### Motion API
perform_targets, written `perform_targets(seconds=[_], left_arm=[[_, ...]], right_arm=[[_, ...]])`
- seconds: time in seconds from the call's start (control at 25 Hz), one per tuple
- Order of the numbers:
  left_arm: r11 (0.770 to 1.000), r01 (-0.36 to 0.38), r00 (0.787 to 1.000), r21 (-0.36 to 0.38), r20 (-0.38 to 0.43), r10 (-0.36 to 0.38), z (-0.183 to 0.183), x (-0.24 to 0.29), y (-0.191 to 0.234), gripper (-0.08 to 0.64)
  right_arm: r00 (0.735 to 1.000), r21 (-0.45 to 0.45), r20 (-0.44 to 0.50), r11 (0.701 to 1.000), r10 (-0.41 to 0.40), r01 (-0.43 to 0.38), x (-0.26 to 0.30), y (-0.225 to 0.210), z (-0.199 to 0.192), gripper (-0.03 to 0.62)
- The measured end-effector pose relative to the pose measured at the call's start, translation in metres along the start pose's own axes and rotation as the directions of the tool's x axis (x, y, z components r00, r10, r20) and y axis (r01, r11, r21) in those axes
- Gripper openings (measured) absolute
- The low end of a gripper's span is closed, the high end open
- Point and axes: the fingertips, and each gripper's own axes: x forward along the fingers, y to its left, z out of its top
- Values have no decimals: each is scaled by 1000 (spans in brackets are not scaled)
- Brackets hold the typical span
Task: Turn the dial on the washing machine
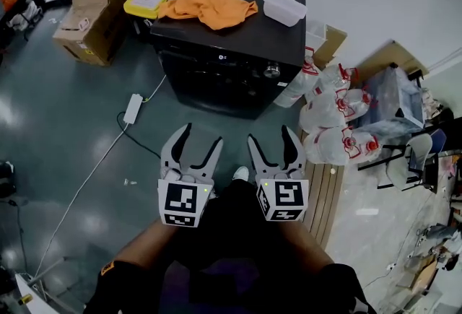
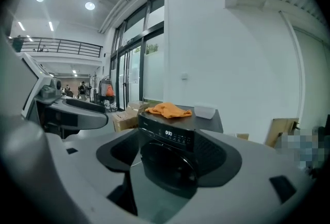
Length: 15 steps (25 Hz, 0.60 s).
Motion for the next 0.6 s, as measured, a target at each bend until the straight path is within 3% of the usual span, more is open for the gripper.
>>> perform_targets(seconds=[0.6], left_arm=[[1000,-22,996,2,-88,22,-11,105,44,322]], right_arm=[[989,6,-109,995,-95,96,115,-78,-43,348]])
